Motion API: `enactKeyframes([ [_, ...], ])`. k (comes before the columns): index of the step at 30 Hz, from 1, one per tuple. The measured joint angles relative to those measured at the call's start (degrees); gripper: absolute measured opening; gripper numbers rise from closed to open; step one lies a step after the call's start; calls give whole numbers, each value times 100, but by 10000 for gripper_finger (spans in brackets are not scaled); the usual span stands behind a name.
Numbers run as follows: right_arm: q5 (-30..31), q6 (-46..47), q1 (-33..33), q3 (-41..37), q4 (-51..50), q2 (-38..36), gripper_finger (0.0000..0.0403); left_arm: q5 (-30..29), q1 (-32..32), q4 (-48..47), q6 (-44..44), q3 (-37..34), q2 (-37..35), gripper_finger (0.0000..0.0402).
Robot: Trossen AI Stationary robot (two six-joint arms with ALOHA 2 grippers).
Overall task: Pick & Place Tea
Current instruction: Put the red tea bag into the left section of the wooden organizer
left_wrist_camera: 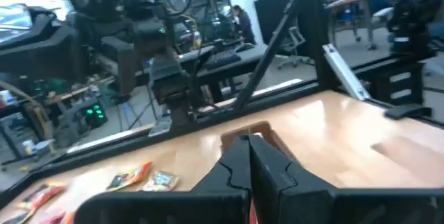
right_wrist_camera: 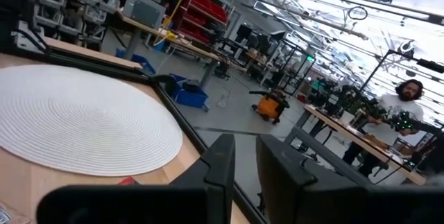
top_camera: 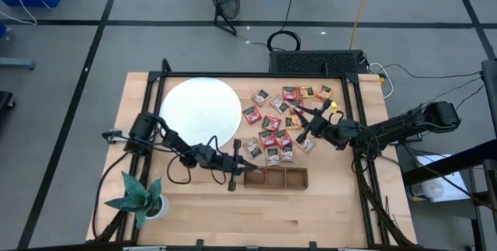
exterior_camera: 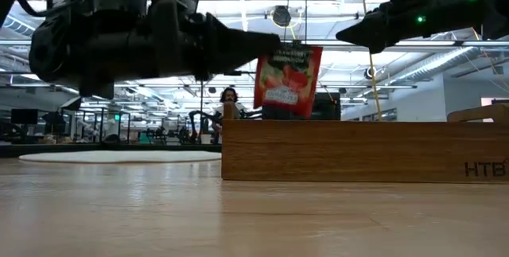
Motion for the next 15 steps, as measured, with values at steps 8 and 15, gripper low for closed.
enactKeyframes([
  [8,0,8,2,0,-5,0,45,-134,50,-257,-29,-12,73,0],
  [15,-7,-35,2,2,24,0,45,-323,-68,-441,8,-11,70,0],
])
